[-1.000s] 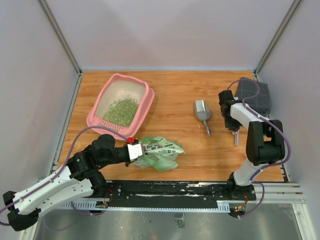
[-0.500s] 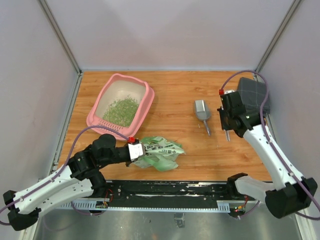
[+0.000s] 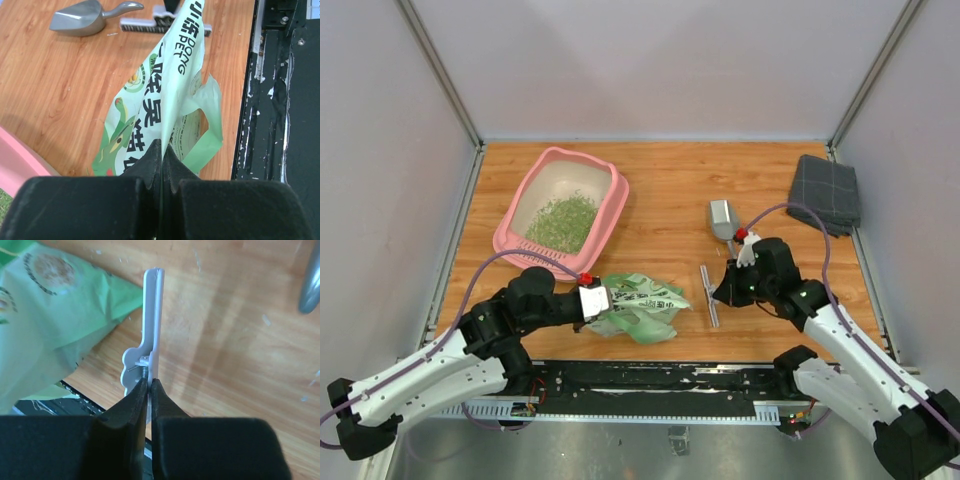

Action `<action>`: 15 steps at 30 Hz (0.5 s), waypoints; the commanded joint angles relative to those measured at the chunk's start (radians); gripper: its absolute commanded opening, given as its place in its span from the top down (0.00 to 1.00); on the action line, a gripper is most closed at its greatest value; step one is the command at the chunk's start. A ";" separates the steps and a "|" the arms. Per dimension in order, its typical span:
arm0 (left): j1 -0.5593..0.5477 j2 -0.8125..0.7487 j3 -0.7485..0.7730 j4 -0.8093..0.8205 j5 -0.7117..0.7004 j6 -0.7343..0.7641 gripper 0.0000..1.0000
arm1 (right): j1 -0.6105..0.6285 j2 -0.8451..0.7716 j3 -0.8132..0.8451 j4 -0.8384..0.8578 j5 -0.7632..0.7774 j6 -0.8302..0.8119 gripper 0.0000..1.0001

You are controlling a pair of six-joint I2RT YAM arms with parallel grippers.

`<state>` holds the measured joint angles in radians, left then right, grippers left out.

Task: Fill the litter box with clean litter
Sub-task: Place the clamp at the center of the board.

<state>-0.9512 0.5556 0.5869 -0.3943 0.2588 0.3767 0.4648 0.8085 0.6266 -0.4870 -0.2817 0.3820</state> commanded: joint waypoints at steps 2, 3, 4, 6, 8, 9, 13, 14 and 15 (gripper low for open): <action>0.006 0.014 0.011 0.123 -0.019 0.004 1.00 | 0.014 0.008 -0.139 0.179 -0.093 0.109 0.93; 0.006 0.020 0.012 0.123 -0.021 0.005 1.00 | 0.014 0.016 -0.164 0.195 -0.100 0.114 0.92; 0.006 0.026 0.014 0.121 -0.022 0.005 1.00 | 0.014 0.022 -0.186 0.210 -0.105 0.118 0.92; 0.006 0.036 0.016 0.119 -0.021 0.007 1.00 | 0.014 0.032 -0.217 0.234 -0.103 0.123 0.90; 0.006 0.041 0.017 0.118 -0.023 0.005 1.00 | 0.014 0.042 -0.237 0.251 -0.097 0.128 0.82; 0.007 0.041 0.017 0.118 -0.025 0.005 1.00 | 0.014 0.050 -0.241 0.255 -0.097 0.129 0.79; 0.006 0.041 0.015 0.118 -0.032 0.004 1.00 | 0.014 0.094 -0.249 0.279 -0.132 0.129 0.65; 0.006 0.042 0.015 0.117 -0.033 0.004 1.00 | 0.014 0.105 -0.249 0.287 -0.147 0.126 0.62; 0.007 0.045 0.015 0.117 -0.033 0.004 1.00 | 0.014 0.113 -0.245 0.288 -0.154 0.118 0.59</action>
<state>-0.9512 0.6006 0.5869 -0.3717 0.2550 0.3763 0.4702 0.8997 0.3855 -0.2516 -0.3874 0.5003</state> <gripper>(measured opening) 0.011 0.371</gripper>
